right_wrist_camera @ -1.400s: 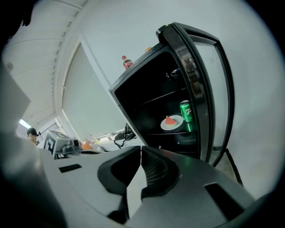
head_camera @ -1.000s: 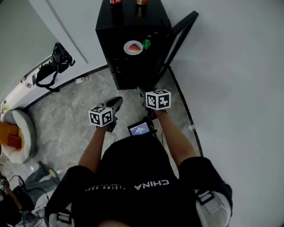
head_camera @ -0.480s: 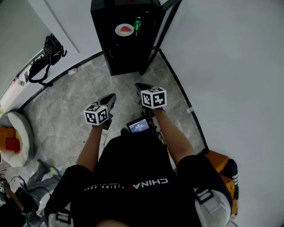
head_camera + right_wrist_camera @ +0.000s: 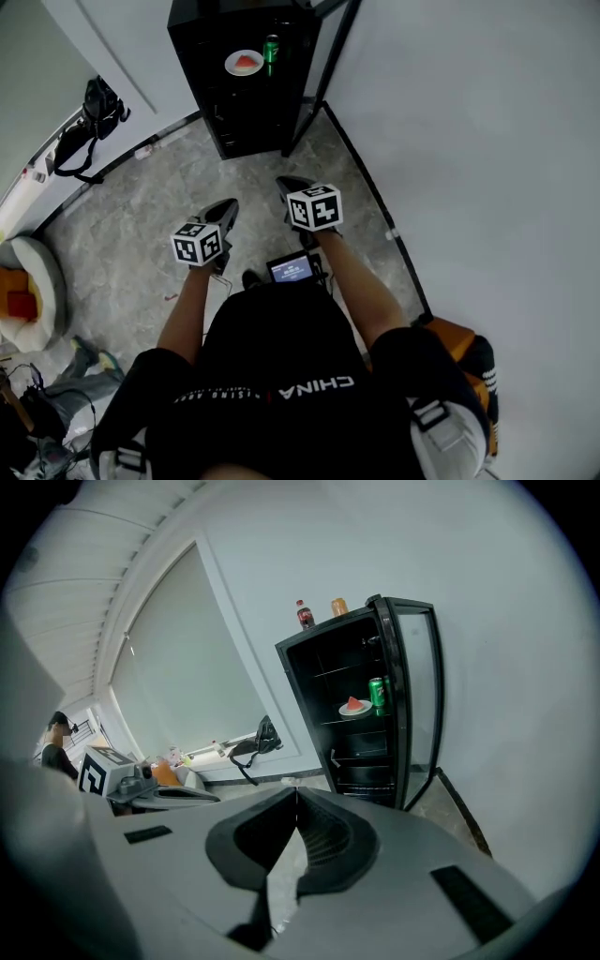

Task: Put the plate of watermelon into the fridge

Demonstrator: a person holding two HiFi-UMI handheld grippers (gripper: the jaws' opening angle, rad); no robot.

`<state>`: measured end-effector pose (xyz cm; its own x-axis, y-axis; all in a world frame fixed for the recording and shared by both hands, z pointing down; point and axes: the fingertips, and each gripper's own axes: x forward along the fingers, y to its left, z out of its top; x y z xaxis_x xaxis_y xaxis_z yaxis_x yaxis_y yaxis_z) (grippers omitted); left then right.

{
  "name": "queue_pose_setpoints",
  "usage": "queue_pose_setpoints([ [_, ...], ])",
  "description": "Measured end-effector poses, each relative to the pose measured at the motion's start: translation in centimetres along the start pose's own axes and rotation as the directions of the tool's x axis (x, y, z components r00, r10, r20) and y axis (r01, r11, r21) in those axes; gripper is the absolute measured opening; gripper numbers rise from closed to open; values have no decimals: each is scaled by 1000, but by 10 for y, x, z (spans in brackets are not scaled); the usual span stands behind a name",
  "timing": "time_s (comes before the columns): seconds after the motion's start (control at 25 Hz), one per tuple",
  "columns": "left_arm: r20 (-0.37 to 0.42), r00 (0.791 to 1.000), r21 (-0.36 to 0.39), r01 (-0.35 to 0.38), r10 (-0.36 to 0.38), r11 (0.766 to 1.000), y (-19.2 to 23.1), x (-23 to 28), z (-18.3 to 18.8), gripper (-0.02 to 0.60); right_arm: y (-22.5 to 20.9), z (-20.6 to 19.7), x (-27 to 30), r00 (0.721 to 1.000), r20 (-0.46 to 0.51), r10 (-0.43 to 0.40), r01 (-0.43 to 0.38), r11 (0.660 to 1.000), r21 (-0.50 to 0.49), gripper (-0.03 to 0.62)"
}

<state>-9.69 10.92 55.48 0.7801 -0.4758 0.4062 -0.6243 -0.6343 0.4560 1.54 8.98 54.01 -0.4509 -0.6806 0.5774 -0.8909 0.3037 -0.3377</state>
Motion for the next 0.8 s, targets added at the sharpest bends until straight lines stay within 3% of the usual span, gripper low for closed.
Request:
queue_pose_setpoints([
  [0.28, -26, 999, 57, -21, 22, 998, -22, 24, 1, 14, -35, 4, -14, 1000, 8, 17, -17, 1000, 12, 17],
  [0.48, -19, 999, 78, -30, 32, 997, -22, 27, 17, 12, -32, 19, -11, 999, 17, 38, -38, 999, -1, 17],
  [0.8, 17, 1000, 43, -11, 10, 999, -31, 24, 14, 12, -32, 14, -20, 999, 18, 45, -45, 999, -16, 17],
])
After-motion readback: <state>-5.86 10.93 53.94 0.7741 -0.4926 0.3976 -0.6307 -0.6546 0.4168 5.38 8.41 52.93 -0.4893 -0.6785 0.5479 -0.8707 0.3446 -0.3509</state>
